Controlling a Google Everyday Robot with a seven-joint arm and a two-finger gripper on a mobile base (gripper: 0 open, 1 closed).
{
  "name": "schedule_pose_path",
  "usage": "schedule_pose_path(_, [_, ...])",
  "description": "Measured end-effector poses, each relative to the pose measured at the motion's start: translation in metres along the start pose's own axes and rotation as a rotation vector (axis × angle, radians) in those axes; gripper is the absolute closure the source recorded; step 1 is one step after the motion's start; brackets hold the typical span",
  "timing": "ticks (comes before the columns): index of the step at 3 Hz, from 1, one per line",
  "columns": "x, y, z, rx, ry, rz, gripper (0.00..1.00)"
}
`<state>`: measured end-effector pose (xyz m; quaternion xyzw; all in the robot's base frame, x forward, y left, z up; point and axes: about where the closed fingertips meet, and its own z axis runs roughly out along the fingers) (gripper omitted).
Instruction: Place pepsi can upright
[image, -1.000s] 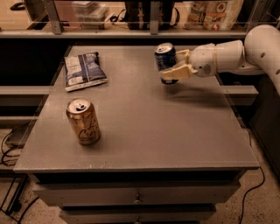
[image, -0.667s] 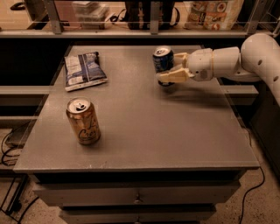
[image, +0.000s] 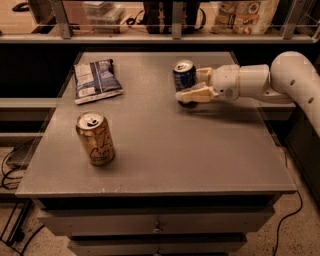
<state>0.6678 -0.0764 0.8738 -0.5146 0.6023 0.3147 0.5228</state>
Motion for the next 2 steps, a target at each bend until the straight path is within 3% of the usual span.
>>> schedule_pose_path(1, [0.0067, 0.0004, 0.0038, 0.004, 0.008, 0.024, 0.00])
schedule_pose_path(2, [0.0069, 0.0004, 0.0041, 0.004, 0.008, 0.025, 0.00])
